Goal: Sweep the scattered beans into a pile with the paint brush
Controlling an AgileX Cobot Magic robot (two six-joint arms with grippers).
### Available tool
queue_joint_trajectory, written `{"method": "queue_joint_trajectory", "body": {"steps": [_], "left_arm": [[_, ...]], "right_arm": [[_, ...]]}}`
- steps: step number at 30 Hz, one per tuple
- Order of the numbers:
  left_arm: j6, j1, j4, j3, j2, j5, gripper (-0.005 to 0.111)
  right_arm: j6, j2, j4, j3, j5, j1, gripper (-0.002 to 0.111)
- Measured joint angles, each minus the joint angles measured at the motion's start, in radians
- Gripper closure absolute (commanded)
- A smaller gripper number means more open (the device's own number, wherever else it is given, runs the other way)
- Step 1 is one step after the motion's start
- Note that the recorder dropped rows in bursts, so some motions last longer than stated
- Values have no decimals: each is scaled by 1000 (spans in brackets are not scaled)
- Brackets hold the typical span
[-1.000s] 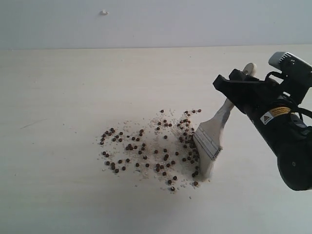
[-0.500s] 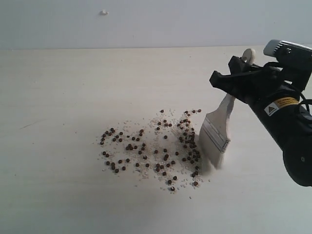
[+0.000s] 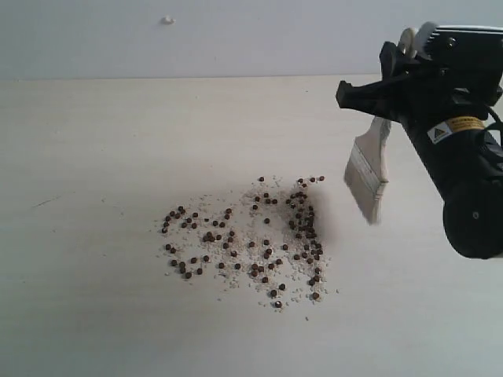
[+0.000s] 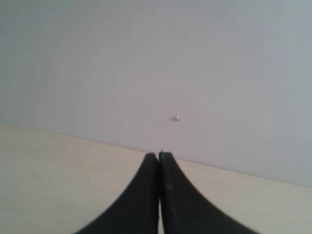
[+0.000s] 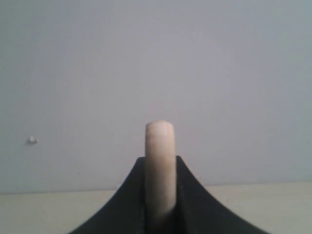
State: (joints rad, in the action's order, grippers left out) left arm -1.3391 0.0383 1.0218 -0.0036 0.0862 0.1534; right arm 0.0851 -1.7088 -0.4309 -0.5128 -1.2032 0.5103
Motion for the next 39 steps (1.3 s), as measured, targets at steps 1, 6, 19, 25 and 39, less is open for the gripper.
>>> {"method": "queue_joint_trajectory", "body": {"steps": [1,6,19,25,39], "left_arm": [[0,0,0,0,0,0,107],[0,0,0,0,0,0,107],[0,0,0,0,0,0,107],[0,0,0,0,0,0,107],[0,0,0,0,0,0,107]], "right_arm": [[11,-10,0,-21,-2,0,108],[59,-100,-10,-120,-2,0,108],[69,-301,-8,-269,-18,0,108],[33,-310,56,-279,0,0,108],[7,-299,63,-281,16,0,108]]}}
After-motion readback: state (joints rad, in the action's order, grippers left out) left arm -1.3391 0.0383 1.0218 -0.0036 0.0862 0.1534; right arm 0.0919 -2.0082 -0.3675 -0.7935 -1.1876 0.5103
